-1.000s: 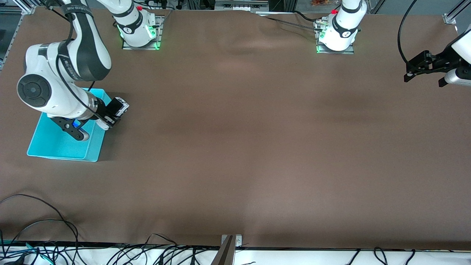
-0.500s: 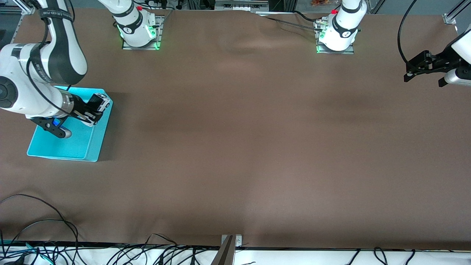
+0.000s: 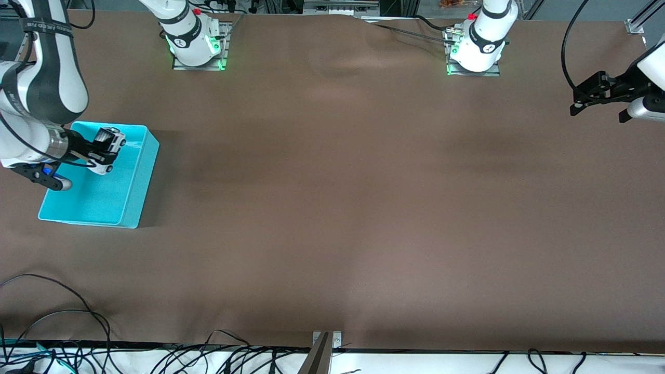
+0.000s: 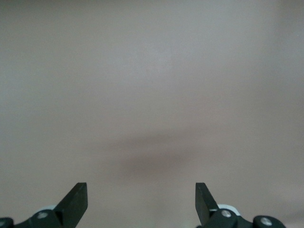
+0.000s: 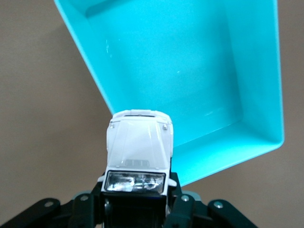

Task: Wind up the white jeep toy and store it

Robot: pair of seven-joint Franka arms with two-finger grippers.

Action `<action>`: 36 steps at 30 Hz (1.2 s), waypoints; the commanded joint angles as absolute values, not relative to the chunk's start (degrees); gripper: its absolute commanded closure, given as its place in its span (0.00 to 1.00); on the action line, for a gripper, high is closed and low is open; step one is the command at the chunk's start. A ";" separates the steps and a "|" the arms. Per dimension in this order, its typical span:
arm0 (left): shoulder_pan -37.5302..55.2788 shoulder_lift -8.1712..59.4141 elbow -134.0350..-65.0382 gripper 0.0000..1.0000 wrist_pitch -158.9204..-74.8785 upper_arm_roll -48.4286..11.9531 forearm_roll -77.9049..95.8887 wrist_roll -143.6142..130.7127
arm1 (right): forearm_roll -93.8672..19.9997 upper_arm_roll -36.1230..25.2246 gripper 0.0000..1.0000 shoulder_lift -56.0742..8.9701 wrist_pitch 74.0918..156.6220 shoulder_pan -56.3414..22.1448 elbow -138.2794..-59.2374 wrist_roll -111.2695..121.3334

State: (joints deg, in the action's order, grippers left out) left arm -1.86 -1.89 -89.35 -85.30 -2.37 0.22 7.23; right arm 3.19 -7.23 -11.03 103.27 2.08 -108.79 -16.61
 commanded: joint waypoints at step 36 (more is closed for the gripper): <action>-1.84 -1.14 -87.45 0.00 -84.02 -2.46 -0.62 6.86 | 7.91 -8.00 1.00 -17.57 134.56 13.80 -125.59 -3.43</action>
